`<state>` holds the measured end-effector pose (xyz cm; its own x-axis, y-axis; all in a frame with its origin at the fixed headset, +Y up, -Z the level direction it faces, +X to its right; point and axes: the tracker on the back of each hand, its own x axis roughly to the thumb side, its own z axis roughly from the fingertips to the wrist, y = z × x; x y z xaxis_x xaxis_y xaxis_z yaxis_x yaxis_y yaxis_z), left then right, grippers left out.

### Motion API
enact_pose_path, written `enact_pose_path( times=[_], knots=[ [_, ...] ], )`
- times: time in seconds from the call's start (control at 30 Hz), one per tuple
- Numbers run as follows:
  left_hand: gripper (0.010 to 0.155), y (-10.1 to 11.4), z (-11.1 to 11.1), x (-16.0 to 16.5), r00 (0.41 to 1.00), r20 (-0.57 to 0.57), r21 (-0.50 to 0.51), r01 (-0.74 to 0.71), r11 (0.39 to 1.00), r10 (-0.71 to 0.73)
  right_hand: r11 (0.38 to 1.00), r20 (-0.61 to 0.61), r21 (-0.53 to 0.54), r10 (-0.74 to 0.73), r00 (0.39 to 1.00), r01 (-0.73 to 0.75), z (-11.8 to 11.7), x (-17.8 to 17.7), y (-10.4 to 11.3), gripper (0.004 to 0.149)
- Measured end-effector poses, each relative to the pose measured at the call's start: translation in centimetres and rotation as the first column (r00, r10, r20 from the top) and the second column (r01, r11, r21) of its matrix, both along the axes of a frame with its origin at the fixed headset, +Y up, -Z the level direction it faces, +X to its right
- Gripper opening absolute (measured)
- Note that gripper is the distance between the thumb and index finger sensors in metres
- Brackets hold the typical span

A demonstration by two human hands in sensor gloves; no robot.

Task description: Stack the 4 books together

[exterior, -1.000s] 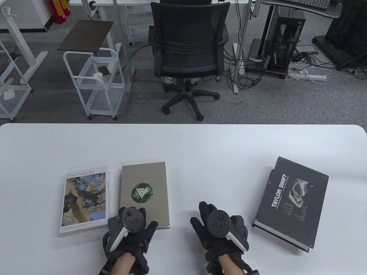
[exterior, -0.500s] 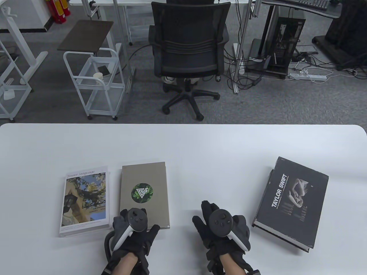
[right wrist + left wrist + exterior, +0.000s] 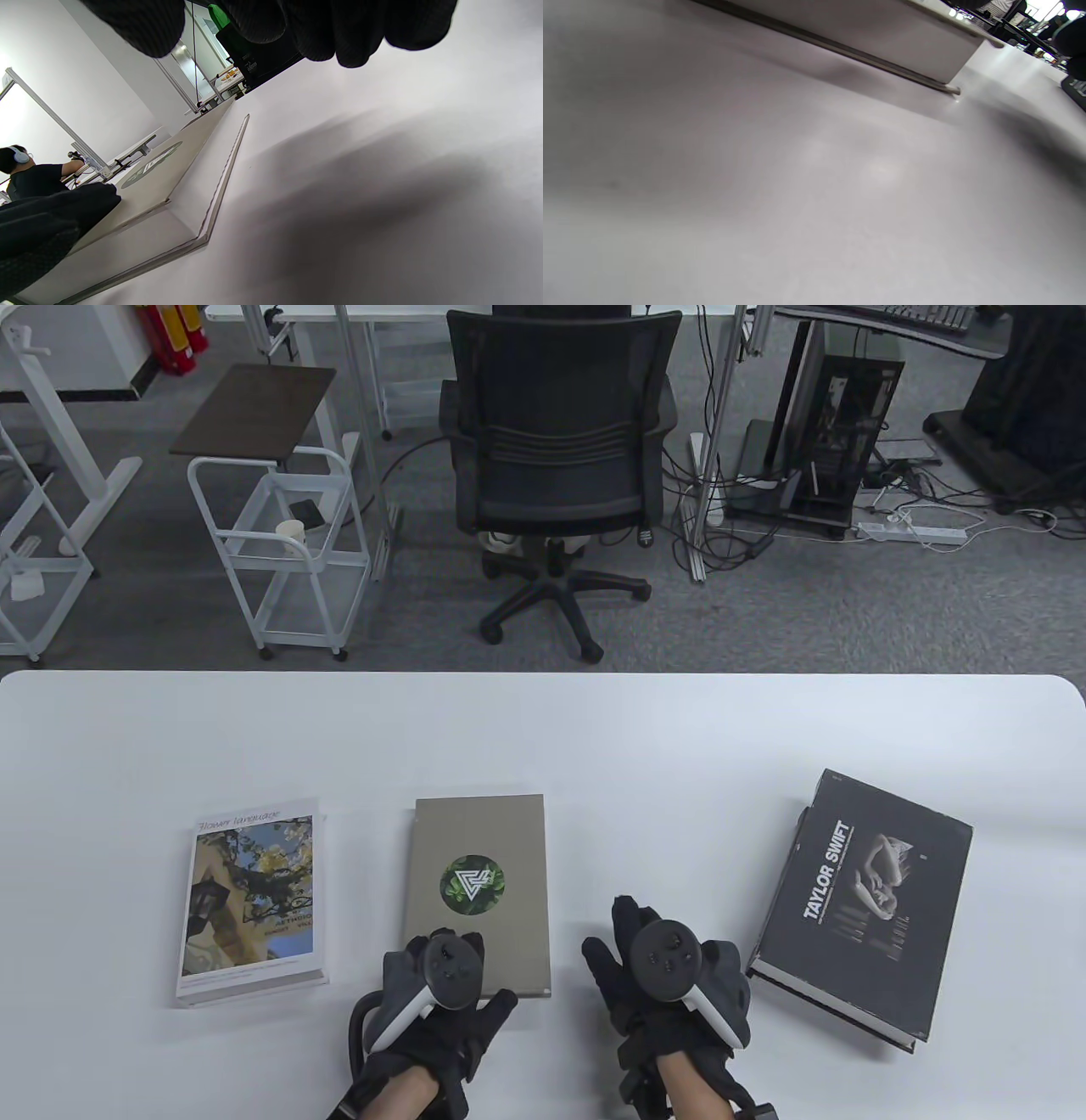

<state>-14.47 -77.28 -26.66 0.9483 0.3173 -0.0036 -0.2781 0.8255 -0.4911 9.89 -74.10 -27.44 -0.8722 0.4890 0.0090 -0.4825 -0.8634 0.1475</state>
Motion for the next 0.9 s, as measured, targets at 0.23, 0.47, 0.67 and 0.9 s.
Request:
enact_pose_path(
  times=[0.23, 0.47, 0.67, 0.9],
  knots=[
    [0.083, -0.2, 1.0, 2.7, 0.997, 0.077, -0.006, 0.022, 1.000, -0.021, 1.000, 0.016, -0.006, 0.020, 1.000, -0.020, 0.0, 0.1, 0.1, 0.073],
    [0.084, -0.2, 1.9, 4.1, 0.989, 0.142, -0.018, 0.040, 0.999, -0.037, 1.000, 0.029, -0.016, 0.023, 0.999, -0.023, 0.0, 0.3, 0.1, 0.074],
    [0.083, 0.1, 2.0, 4.3, 0.985, 0.172, -0.062, -0.020, 0.998, 0.031, 0.999, 0.032, -0.027, 0.025, 0.999, -0.025, 0.0, 0.4, 0.1, 0.073],
    [0.081, 1.9, 0.8, 1.5, 0.972, 0.080, 0.062, -0.227, 0.972, 0.221, 0.997, 0.060, -0.016, 0.076, 0.995, -0.076, 0.1, 0.5, 0.2, 0.075]
  ],
)
